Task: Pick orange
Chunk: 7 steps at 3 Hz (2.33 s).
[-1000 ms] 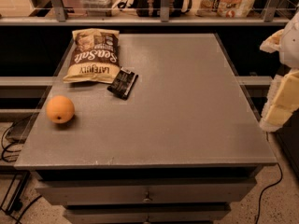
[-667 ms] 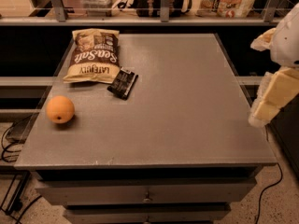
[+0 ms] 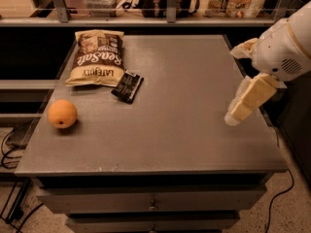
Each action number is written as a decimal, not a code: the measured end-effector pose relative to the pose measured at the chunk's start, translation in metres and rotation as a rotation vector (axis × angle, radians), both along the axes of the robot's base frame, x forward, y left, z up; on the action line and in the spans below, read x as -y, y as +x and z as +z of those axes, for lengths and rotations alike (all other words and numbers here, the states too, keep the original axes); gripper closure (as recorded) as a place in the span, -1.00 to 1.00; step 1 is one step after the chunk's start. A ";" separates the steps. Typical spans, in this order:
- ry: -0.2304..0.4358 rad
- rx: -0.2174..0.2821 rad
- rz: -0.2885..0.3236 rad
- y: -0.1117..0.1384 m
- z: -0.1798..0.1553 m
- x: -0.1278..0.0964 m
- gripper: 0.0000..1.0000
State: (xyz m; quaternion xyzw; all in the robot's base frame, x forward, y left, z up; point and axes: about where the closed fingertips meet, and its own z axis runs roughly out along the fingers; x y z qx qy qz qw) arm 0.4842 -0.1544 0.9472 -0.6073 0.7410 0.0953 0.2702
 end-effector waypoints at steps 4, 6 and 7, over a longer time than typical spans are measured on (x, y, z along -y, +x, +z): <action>0.336 -0.018 0.143 0.000 -0.016 -0.094 -1.00; 0.494 0.017 0.354 -0.012 -0.007 -0.212 -1.00; 0.499 0.019 0.369 -0.014 -0.006 -0.221 -1.00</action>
Offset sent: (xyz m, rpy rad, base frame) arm 0.0014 0.0057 -0.0132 0.0641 0.0642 0.0030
